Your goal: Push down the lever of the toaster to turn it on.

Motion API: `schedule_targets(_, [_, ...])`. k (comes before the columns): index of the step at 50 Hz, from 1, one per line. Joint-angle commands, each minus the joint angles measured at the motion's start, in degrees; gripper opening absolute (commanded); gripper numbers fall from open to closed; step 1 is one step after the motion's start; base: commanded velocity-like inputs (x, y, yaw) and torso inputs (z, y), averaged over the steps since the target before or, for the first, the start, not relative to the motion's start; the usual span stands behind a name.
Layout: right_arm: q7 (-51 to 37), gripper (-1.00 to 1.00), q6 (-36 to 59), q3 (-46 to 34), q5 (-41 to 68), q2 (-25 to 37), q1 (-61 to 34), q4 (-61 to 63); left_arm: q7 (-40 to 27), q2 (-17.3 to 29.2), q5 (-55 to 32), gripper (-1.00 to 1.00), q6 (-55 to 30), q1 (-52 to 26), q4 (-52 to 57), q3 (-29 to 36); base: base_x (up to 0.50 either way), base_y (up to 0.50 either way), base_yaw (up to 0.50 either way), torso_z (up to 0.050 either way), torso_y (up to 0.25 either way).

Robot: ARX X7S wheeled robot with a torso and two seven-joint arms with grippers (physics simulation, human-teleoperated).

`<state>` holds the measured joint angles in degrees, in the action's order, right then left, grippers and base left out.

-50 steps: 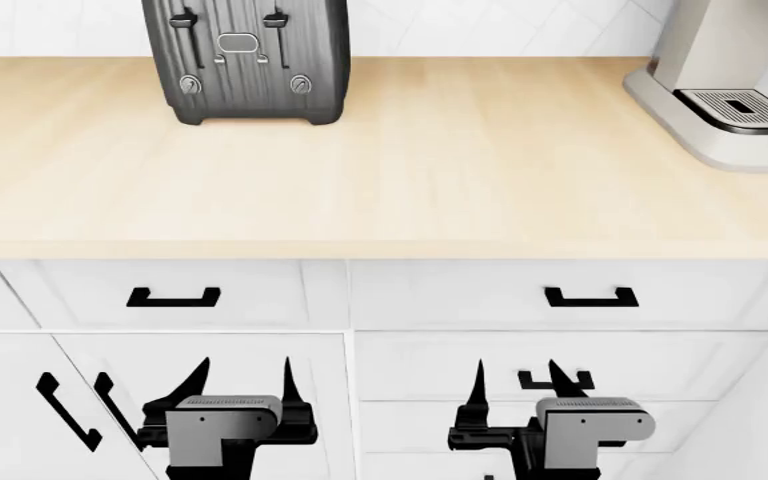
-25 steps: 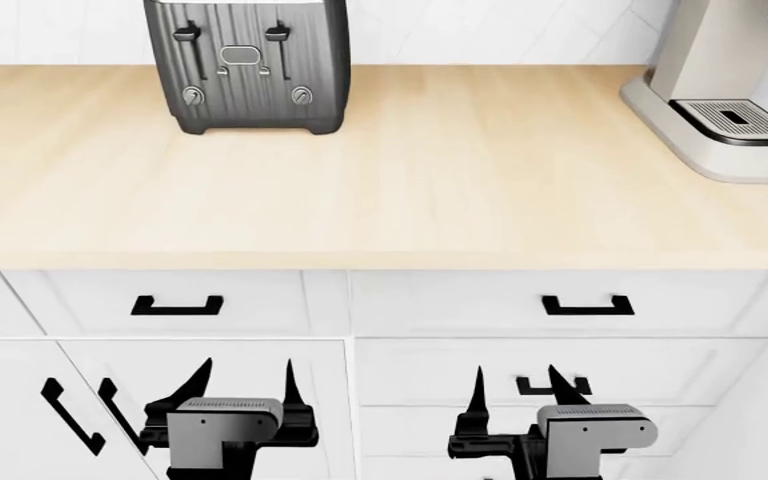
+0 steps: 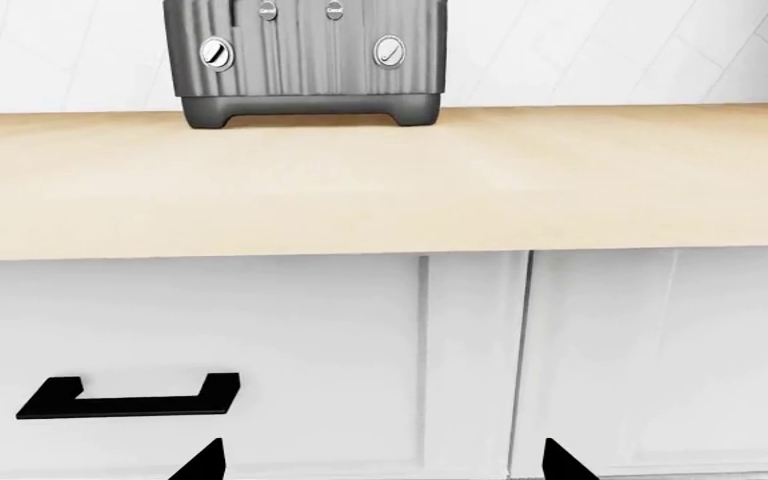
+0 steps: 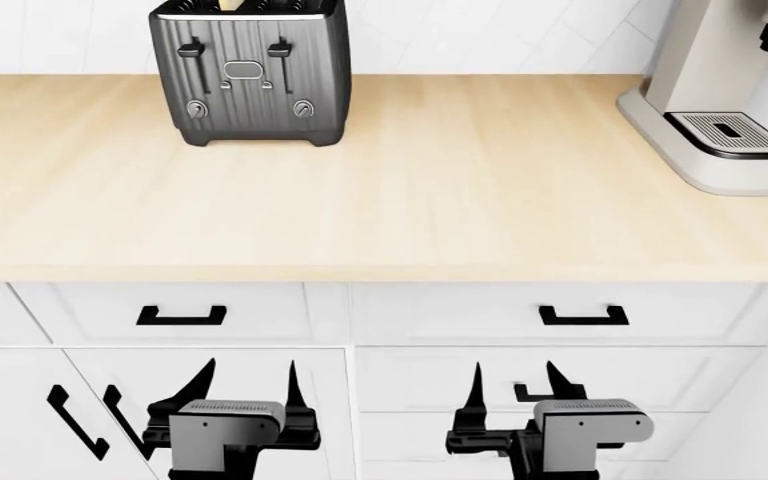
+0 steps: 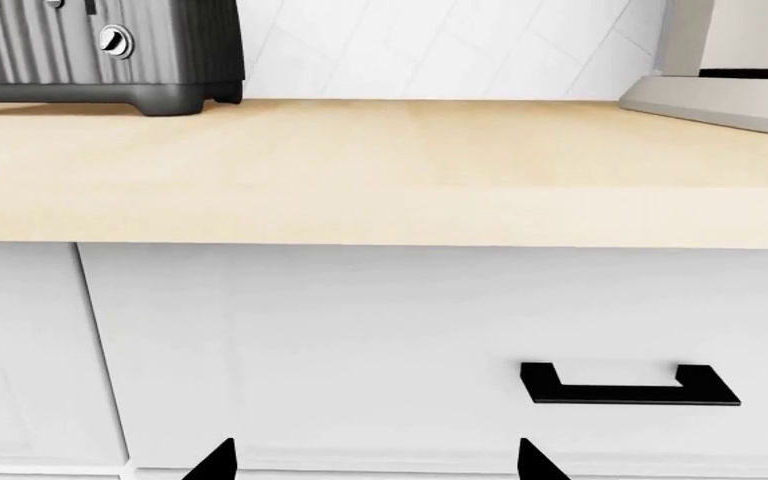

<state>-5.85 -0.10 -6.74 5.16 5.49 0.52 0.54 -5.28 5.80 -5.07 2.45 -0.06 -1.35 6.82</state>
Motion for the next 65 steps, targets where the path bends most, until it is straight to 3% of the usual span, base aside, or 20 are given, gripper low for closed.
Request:
schedule_targets(1, [-0.94, 1.0, 0.07, -1.0, 0.53, 0.56, -0.47, -0.32, -0.53, 0.71, -0.62, 1.0, 0.4, 0.01, -0.14, 0.95, 0.0, 0.0, 0.0, 0.05, 0.0])
schedule_targets(13, [-1.63, 1.0, 1.45, -1.4, 1.8, 1.56, 0.54, 2.94, -0.32, 1.46, -2.83, 1.0, -0.67, 0.84, 3.1, 1.5, 0.0, 0.0, 0.0, 0.038, 0.0])
schedule_targets(27, [-3.74, 1.0, 16.53, -2.39, 3.49, 5.41, 2.69, 32.24, -4.65, 5.34, -5.12, 1.0, -17.55, 1.55, 27.56, -0.28, 0.0, 0.0, 0.0, 0.0, 0.0])
schedule_targets(34, [-4.11, 1.0, 11.81, -3.91, 1.58, 5.93, 3.7, 39.57, -3.15, 6.64, -8.52, 1.0, -10.38, 4.13, 35.99, -2.66, 0.0, 0.0, 0.0, 0.0, 0.0])
schedule_targets(45, [-4.23, 1.0, 5.9, -3.55, 1.83, 7.53, 8.93, 46.23, -2.92, 7.8, -6.94, 1.0, -2.15, 8.39, 42.74, -4.2, 0.0, 0.0, 0.0, 0.0, 0.0])
schedule_targets(65, [-5.14, 1.0, 3.63, -4.36, 0.14, 8.45, 10.48, 47.1, -2.83, 8.44, -7.58, 1.0, 0.9, 9.38, 42.98, -3.9, 0.02, 0.0, 0.0, 0.0, 0.0])
